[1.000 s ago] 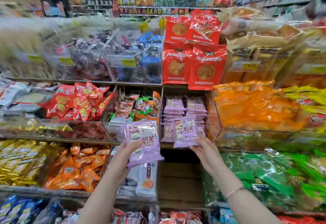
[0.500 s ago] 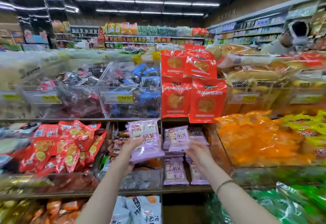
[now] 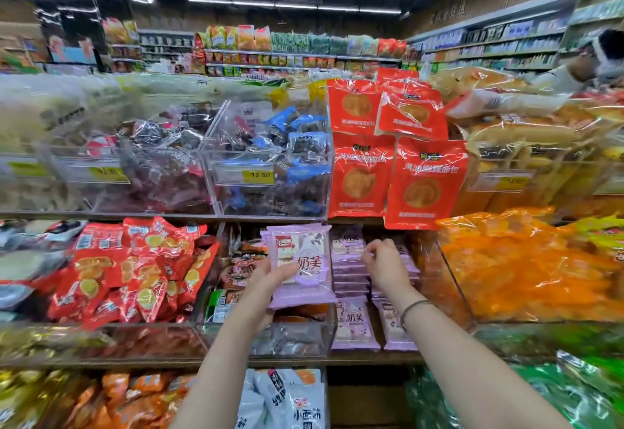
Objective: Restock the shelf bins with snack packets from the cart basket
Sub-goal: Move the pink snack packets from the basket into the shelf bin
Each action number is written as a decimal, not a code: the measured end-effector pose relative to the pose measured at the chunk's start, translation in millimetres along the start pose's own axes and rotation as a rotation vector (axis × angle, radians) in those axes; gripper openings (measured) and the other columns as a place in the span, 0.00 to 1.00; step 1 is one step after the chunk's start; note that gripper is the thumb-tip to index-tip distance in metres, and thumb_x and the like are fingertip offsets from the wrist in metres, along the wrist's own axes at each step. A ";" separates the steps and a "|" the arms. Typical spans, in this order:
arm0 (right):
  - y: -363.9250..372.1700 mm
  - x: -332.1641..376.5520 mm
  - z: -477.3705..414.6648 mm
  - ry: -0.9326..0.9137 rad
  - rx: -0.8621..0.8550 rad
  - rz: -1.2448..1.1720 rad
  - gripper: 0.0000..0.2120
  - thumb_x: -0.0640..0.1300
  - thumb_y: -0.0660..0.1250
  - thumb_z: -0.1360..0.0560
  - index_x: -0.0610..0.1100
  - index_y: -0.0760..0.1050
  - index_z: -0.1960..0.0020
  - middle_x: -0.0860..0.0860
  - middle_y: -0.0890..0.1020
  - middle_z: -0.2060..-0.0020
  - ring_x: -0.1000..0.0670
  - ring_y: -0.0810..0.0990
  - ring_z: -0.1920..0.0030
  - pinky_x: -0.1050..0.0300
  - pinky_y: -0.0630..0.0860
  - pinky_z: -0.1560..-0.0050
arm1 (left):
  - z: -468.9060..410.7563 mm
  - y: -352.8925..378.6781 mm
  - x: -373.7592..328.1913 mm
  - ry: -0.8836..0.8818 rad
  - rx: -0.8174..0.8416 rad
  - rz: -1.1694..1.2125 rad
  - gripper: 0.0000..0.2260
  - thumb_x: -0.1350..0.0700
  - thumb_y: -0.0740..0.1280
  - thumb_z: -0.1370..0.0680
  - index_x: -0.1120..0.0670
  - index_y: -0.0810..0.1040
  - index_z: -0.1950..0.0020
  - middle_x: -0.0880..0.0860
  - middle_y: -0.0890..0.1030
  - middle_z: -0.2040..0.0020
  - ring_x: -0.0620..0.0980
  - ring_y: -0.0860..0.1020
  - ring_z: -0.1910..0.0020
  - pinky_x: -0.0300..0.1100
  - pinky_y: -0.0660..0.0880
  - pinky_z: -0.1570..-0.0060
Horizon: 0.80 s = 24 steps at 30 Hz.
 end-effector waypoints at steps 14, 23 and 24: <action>-6.9 93.4 101.6 -0.138 0.351 -0.638 0.18 0.57 0.74 0.33 0.53 0.72 0.48 0.56 0.81 0.53 0.57 0.77 0.57 0.70 0.72 0.62 | 18.9 13.3 -17.3 0.062 -0.049 -0.152 0.37 0.37 0.77 0.44 0.46 0.73 0.37 0.45 0.78 0.40 0.45 0.76 0.41 0.48 0.72 0.41; -2.3 58.1 95.3 0.086 0.371 -0.917 0.13 0.48 0.70 0.27 0.46 0.78 0.43 0.50 0.83 0.47 0.52 0.82 0.48 0.54 0.78 0.48 | 14.3 9.4 -17.4 0.102 -0.147 -0.343 0.28 0.28 0.65 0.35 0.45 0.74 0.44 0.45 0.74 0.43 0.48 0.72 0.41 0.45 0.66 0.39; -2.2 50.4 93.5 0.132 0.366 -0.988 0.12 0.47 0.70 0.26 0.45 0.78 0.43 0.50 0.84 0.51 0.53 0.83 0.54 0.57 0.79 0.56 | 12.8 9.0 -16.4 0.110 -0.136 -0.353 0.34 0.27 0.67 0.37 0.47 0.73 0.40 0.45 0.75 0.41 0.48 0.72 0.39 0.46 0.66 0.37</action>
Point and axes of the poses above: each hand's wrist, its own z-axis away from the middle knuckle, its own y-axis out of the palm, x = y × z, the point moved 8 cm from there along -z, towards the middle knuckle
